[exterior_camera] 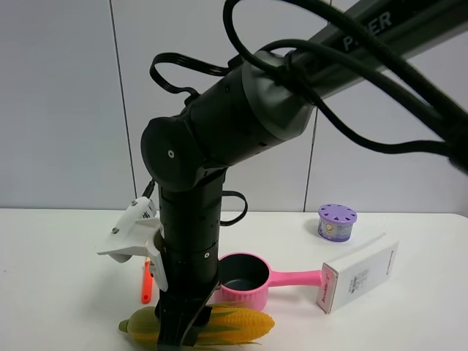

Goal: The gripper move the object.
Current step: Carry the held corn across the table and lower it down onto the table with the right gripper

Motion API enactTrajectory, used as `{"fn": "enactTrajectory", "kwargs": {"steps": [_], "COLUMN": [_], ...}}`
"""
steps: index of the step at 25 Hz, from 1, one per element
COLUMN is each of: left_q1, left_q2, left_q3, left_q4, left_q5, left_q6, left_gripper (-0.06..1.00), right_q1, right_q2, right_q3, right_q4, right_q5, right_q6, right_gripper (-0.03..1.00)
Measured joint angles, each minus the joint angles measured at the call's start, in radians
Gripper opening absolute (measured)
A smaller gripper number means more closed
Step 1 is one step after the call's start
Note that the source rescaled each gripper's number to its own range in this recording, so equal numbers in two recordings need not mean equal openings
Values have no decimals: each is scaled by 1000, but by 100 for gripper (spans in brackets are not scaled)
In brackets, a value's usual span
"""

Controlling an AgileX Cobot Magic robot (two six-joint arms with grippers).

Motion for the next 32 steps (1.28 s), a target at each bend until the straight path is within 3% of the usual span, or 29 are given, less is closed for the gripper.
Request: {"fn": "enactTrajectory", "kwargs": {"steps": [10,32], "left_q1": [0,0], "left_q2": [0,0], "left_q3": [0,0], "left_q4": [0,0], "left_q5": [0,0], "left_q6": [0,0], "left_gripper": [100,100], "right_q1": [0,0], "right_q2": [1,1], "right_q3": [0,0], "right_q4": [-15,-17], "right_q5": [53,24], "right_q6": [11,20], "right_gripper": [0,0]}}
